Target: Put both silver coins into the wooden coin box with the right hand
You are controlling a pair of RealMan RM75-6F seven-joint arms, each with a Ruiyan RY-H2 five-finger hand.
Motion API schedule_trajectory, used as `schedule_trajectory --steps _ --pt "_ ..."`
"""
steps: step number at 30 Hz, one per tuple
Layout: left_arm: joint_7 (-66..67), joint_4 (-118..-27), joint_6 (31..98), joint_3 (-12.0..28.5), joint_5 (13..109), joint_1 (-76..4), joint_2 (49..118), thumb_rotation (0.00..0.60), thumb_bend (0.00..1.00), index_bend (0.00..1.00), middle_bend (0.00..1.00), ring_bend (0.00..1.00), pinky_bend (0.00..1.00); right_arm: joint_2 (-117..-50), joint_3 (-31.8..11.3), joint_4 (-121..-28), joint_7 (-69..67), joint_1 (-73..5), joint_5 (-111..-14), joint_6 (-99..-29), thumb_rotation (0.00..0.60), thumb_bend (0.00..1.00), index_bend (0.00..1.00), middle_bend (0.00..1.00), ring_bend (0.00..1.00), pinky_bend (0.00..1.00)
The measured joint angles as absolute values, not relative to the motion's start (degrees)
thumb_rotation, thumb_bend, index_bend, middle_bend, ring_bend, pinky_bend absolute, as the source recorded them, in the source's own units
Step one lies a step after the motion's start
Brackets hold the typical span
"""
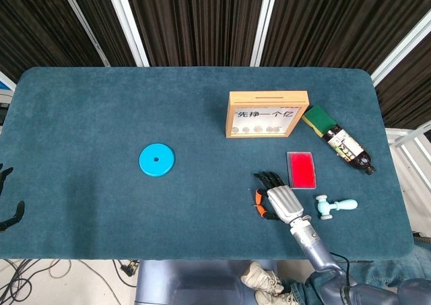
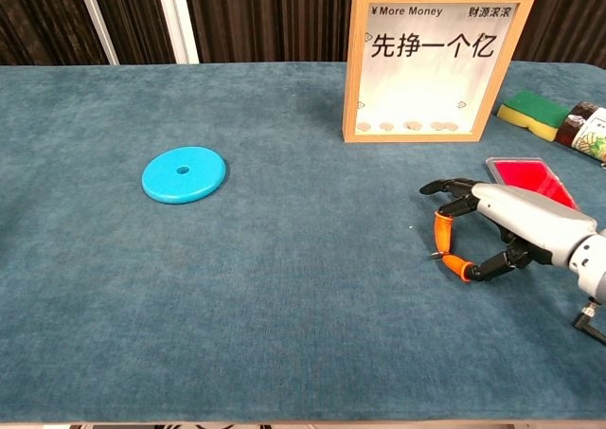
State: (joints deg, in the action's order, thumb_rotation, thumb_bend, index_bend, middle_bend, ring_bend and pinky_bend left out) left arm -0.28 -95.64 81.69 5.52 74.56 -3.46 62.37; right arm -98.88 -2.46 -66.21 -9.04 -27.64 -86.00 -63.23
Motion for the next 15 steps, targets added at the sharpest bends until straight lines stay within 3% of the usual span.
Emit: schedule_trajectory --steps 6,15 --pt "-0.7 -95.8 81.6 5.6 74.4 -3.4 62.3 0.6 0.41 0.13 0.0 0.0 0.0 -98.9 -2.8 -66.6 -9.7 -27.9 -86.1 -63.5 0.6 0.61 0.72 0.11 0.0 0.0" --pt "-1.1 -96.1 81.4 5.6 74.1 -3.4 62.2 0.6 0.41 0.13 0.0 0.0 0.0 -98.4 -3.4 -68.1 -12.0 -28.1 -86.0 -63.8 0.6 0.62 0.81 0.11 0.0 0.0"
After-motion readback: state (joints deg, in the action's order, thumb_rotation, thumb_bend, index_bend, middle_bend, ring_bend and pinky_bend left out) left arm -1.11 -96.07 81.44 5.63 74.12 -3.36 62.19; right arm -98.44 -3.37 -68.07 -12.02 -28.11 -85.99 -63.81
